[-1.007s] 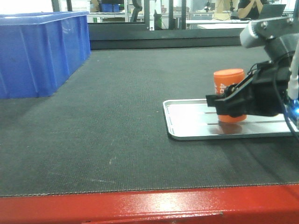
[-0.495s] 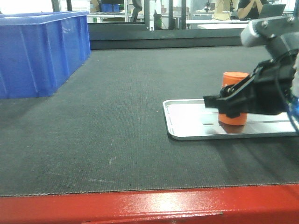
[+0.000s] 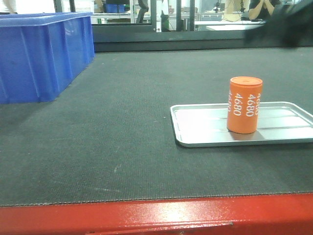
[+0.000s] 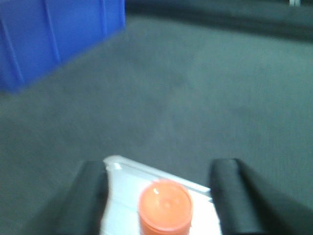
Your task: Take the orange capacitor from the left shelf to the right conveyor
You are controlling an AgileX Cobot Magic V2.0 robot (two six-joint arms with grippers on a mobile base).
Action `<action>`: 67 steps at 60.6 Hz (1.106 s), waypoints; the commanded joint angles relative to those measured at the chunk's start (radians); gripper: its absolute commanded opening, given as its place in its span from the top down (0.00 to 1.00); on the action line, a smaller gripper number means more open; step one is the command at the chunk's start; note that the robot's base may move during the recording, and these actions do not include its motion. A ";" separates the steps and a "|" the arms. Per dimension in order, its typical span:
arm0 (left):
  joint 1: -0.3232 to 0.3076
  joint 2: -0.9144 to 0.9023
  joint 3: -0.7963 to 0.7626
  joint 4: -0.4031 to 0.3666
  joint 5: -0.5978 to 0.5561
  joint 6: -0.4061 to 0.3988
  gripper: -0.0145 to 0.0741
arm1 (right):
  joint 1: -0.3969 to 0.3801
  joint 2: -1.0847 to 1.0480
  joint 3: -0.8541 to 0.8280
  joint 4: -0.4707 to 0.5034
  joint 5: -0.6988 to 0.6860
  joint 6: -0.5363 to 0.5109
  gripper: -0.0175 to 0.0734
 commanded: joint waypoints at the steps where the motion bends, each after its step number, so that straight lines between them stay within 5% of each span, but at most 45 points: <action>1: -0.002 -0.006 -0.005 -0.003 -0.089 -0.002 0.98 | 0.010 -0.128 -0.021 -0.001 0.016 0.033 0.52; 8: -0.002 -0.006 -0.005 -0.003 -0.089 -0.002 0.98 | 0.011 -0.256 -0.021 0.000 0.133 0.033 0.76; 51: 0.000 -0.006 -0.005 -0.003 -0.089 -0.002 0.98 | 0.010 -0.408 -0.008 0.011 0.214 0.030 0.74; 67: 0.000 -0.006 -0.005 -0.003 -0.089 -0.002 0.98 | -0.150 -0.775 0.163 0.155 0.442 -0.116 0.74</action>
